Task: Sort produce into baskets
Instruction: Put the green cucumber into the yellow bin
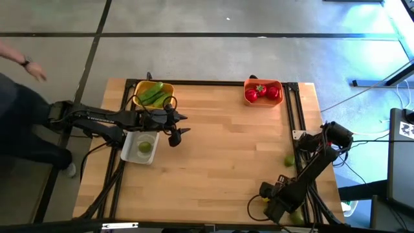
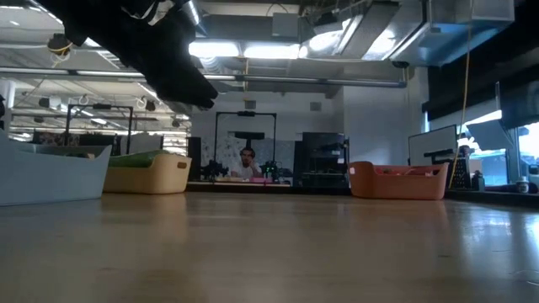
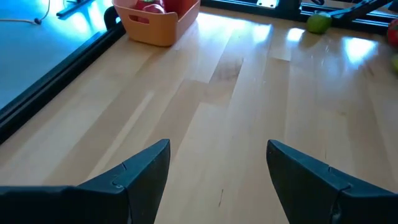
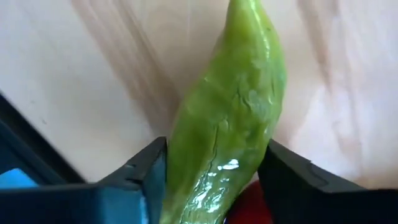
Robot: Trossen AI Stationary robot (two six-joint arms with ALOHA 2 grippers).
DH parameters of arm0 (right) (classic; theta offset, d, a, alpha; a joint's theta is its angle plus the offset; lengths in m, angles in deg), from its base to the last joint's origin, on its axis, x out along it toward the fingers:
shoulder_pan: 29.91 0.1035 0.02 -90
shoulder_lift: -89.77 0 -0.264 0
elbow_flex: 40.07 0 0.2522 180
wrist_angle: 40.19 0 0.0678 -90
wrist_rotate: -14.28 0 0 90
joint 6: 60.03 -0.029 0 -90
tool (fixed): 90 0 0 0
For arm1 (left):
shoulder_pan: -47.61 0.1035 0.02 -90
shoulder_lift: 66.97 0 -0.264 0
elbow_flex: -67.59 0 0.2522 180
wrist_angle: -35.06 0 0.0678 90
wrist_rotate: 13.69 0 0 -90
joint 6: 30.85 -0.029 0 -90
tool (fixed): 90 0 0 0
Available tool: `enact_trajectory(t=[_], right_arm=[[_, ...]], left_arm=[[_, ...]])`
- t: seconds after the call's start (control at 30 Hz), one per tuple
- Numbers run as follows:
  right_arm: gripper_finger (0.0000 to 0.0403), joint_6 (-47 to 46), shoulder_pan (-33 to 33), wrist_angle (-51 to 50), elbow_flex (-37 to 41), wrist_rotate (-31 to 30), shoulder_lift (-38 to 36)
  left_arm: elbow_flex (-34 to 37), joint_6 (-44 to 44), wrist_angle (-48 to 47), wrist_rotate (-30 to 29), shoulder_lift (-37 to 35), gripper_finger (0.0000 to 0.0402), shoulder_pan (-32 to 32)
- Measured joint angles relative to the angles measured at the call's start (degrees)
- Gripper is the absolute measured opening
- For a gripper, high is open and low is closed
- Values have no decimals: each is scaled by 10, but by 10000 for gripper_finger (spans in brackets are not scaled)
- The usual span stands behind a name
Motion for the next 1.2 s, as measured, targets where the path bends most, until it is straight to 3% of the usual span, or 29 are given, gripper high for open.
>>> enact_trajectory(t=[0.2, 0.4, 0.87, 1.2], right_arm=[[150, 70, -21, -46, 0, -36, -1], [159, 164, -70, -88, 1, -99, -1], [163, 479, -214, -87, 1, -255, -1], [163, 692, -351, -7, 1, -303, -1]], left_arm=[[0, 0, 0, 0, 0, 262, 0], [0, 1, 0, 0, 0, 262, 0], [0, 9, 16, 0, 1, 262, 0], [0, 26, 90, 12, 83, 263, -6]])
